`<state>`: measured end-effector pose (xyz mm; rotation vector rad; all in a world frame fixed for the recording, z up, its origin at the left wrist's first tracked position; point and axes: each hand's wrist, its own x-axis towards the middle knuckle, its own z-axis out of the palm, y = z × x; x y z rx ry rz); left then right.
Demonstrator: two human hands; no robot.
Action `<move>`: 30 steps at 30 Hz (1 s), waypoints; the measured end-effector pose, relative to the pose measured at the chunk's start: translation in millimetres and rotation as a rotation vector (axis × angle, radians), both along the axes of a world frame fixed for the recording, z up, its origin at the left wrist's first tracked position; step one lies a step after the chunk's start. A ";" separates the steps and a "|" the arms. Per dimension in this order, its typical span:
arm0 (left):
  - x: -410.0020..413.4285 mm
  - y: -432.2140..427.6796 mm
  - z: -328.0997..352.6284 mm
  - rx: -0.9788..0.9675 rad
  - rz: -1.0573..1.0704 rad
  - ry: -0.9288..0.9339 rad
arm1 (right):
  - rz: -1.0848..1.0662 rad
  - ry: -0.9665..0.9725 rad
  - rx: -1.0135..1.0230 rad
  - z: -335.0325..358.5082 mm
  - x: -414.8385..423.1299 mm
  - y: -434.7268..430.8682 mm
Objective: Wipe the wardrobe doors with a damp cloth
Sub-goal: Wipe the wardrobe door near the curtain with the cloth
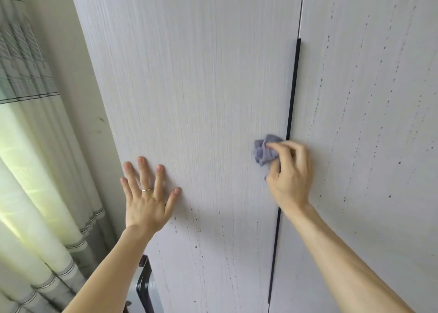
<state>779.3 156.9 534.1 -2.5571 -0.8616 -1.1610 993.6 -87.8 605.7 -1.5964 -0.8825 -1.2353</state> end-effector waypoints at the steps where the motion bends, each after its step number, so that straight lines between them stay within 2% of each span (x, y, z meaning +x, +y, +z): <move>1: 0.5 0.5 0.0 0.002 -0.003 0.000 | 0.019 -0.017 0.055 25.4 2.8 1.6; 3: 1.4 0.9 -0.3 0.010 -0.012 0.004 | -0.013 -0.067 0.082 57.1 7.8 7.8; 6: 1.9 2.8 -0.9 0.036 -0.015 0.016 | -0.098 -0.130 0.055 43.5 9.2 17.7; 8: 0.8 1.3 2.5 0.045 -0.016 0.030 | -0.093 -0.128 0.013 -2.4 5.6 16.5; 11: 0.6 -3.3 5.4 0.031 -0.010 0.031 | -0.100 -0.104 -0.199 -95.4 -3.1 0.9; 14: 1.2 -6.8 4.7 -0.023 0.015 0.026 | -0.075 0.054 -0.484 -161.7 -14.8 -17.0; 16: -0.6 -9.1 4.7 -0.077 0.026 0.040 | -0.063 0.157 -0.552 -171.5 -22.1 -23.6; 19: -3.1 -13.4 3.3 -0.121 0.048 0.043 | -0.025 0.161 -0.463 -142.3 -23.9 -22.6; 25: -4.7 -23.4 3.3 -0.202 0.031 0.014 | -0.037 0.096 -0.166 -29.6 -12.1 -3.0; 28: -12.2 -23.2 4.1 -0.238 -0.042 -0.055 | -0.034 0.074 -0.158 -50.9 -20.2 9.0; 30: -22.4 -16.2 1.2 -0.211 -0.071 -0.088 | 0.031 0.034 -0.269 -92.0 -33.5 17.6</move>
